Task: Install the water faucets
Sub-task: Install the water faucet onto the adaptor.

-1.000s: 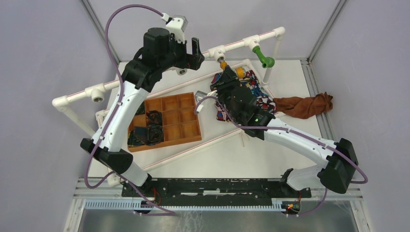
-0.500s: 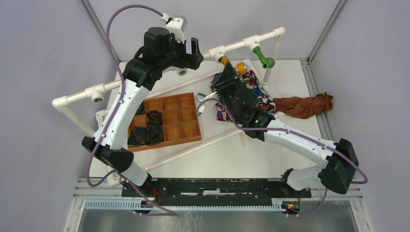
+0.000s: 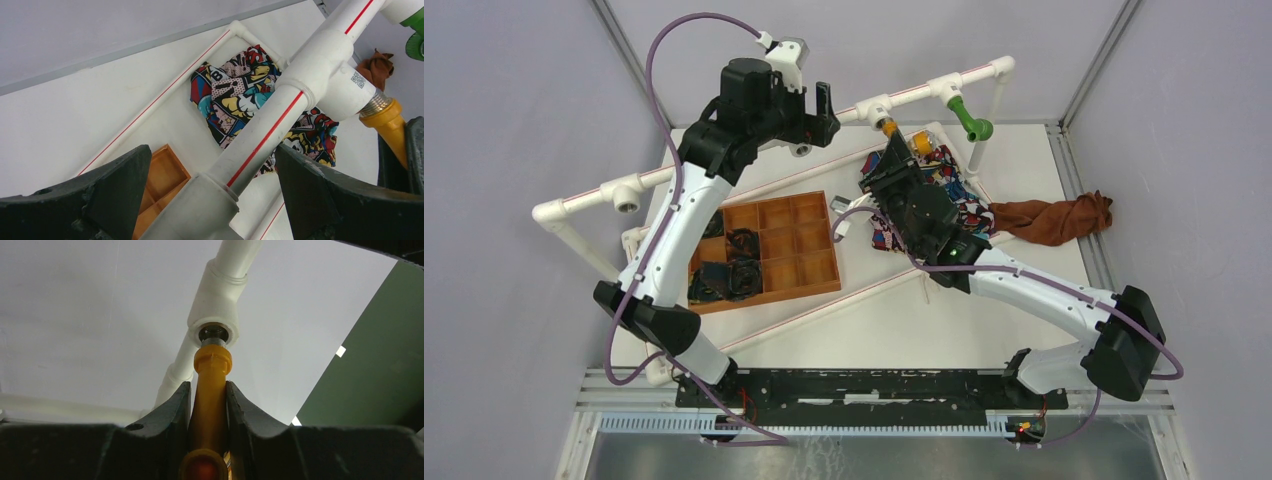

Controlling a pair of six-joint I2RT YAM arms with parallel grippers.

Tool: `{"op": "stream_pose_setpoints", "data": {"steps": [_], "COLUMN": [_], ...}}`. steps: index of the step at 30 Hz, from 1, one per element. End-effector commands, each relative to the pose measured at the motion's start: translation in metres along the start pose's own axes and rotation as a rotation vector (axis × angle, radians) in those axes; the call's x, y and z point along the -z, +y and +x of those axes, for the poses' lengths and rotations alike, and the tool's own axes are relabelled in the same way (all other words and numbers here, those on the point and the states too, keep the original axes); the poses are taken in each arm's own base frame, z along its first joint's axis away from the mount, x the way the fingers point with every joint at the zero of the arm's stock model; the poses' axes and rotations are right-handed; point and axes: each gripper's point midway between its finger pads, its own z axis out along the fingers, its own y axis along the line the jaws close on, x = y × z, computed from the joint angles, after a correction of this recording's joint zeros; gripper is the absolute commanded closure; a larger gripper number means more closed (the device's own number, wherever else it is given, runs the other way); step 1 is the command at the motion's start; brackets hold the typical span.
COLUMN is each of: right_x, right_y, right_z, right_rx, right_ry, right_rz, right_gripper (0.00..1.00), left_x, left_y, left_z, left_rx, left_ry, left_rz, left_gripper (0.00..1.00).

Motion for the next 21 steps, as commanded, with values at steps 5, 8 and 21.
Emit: {"op": "stream_pose_setpoints", "data": {"steps": [5, 8, 21], "right_x": [0.006, 0.007, 0.010], "right_y": [0.001, 0.001, -0.016], "right_z": [0.003, 0.001, 0.004], "right_rx": [-0.010, -0.005, 0.008], "right_ry": [-0.007, -0.016, -0.026], "right_rz": [0.017, 0.025, 0.066], "right_gripper": [1.00, 1.00, 1.00], "left_x": [-0.003, -0.002, -0.006], "left_y": [-0.008, -0.008, -0.008], "left_z": [0.054, 0.054, 0.059], "left_rx": [0.039, 0.040, 0.047], "left_ry": [0.199, 0.200, 0.214], "left_rz": [0.041, 0.044, 0.050], "left_gripper": [0.00, 0.00, 0.00]}}
